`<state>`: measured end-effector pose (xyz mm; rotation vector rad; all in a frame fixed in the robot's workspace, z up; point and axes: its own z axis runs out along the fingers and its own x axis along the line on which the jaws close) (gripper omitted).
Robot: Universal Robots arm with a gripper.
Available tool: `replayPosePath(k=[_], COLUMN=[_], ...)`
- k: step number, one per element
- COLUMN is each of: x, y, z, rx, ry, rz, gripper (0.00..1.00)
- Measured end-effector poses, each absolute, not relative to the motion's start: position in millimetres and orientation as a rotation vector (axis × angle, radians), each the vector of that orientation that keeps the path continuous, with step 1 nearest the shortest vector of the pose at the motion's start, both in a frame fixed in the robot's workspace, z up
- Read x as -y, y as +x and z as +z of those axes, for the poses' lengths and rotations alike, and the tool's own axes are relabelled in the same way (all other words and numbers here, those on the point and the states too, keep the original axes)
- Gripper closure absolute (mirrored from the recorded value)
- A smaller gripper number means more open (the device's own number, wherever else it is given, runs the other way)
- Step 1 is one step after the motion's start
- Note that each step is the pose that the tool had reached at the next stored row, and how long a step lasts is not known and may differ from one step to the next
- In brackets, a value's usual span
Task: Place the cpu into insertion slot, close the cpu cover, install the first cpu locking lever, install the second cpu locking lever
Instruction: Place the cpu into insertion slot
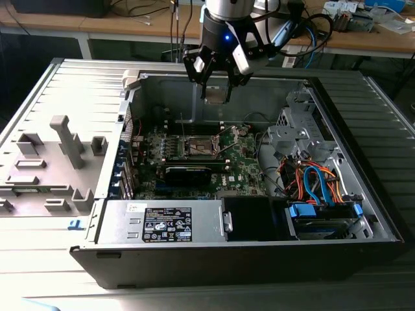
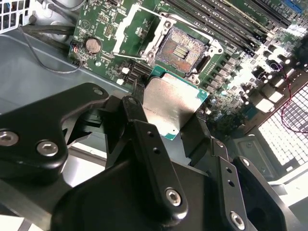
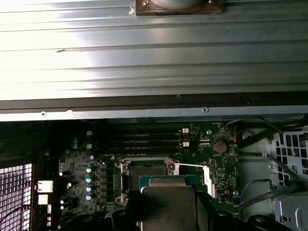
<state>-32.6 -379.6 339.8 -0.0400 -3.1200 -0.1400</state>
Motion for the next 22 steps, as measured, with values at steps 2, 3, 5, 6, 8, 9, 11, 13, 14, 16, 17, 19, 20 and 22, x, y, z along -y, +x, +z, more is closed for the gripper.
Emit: replayPosePath(k=[2, 3, 5, 6, 8, 9, 11, 13, 14, 16, 17, 19, 20, 22], x=[379.9, 379.9, 380.4, 380.5, 381.0, 381.1, 381.6, 382.1, 382.3, 382.7, 382.9, 383.3, 383.5, 384.1], y=[-32.6, -32.6, -32.6, -32.6, -32.6, -32.6, -32.6, -32.6, -32.6, -32.6, -32.6, -32.6, -32.6, -32.6], z=[339.6, 339.5, 339.1, 339.0, 338.7, 338.7, 338.3, 338.0, 337.9, 337.6, 337.6, 337.4, 337.3, 337.0], rx=[3.12, 3.12, 3.12, 3.12, 3.12, 3.12, 3.12, 3.12, 3.12, 3.12, 3.12, 3.12, 3.12, 3.12], ry=[-0.04, -0.04, -0.04, -0.04, -0.04, -0.04, -0.04, -0.04, -0.04, -0.04, -0.04, -0.04, -0.04, -0.04], rz=[-0.14, -0.14, -0.14, -0.14, -0.14, -0.14, -0.14, -0.14, -0.14, -0.14, -0.14, -0.14, -0.14, -0.14], gripper=[0.45, 0.45, 0.45, 0.45, 0.45, 0.45, 0.45, 0.45, 0.45, 0.45, 0.45, 0.45, 0.45, 0.45])
